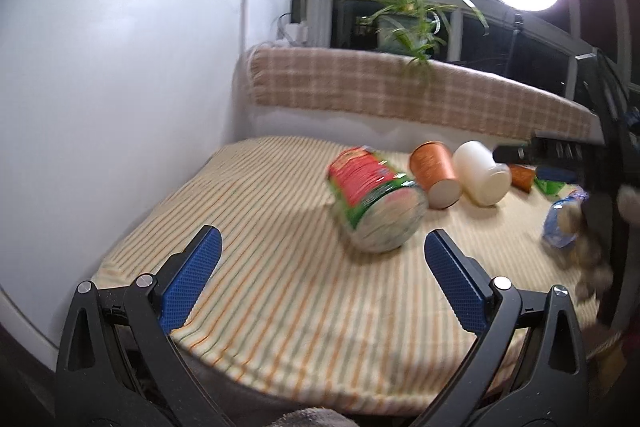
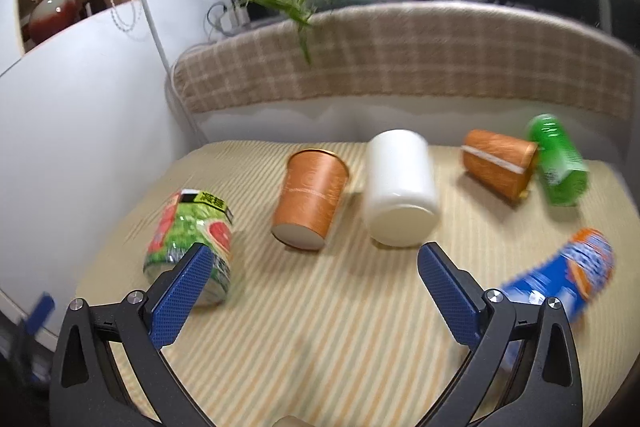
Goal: Flip cup upright
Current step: 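Move the right tool to the upside-down orange cup and close around it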
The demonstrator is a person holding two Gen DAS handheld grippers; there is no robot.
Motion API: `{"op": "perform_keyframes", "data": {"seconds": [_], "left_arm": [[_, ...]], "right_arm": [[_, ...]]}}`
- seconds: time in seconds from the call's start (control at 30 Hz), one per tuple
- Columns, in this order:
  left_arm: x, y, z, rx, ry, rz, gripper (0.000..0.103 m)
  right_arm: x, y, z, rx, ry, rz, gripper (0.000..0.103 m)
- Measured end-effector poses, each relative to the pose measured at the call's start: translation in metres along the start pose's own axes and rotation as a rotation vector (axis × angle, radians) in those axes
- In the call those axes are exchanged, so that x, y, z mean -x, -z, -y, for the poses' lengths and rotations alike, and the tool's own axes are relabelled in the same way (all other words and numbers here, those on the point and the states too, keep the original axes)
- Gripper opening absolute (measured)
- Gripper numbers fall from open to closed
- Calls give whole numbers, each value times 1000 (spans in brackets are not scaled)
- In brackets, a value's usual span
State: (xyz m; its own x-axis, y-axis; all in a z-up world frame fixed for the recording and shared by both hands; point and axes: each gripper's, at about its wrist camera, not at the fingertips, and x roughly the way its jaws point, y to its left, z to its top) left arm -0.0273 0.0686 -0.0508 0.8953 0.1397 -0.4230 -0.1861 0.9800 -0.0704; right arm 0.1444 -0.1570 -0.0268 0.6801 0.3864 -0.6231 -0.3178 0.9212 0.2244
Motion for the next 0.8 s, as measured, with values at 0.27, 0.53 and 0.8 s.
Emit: {"op": "perform_keyframes", "data": {"seconds": [0.27,0.53,0.8], "left_arm": [[2,13,-37,57,-40,-28,103],[1,18,-71,132,-65,-36,103],[3,17,-84,161,-74,-30,103]], "right_arm": [[-59,-37,-20,44,18,-160,94],[-99,-53,-27,53,93,-266,87],[-130,-52,-19,19,146,-325,78]]}}
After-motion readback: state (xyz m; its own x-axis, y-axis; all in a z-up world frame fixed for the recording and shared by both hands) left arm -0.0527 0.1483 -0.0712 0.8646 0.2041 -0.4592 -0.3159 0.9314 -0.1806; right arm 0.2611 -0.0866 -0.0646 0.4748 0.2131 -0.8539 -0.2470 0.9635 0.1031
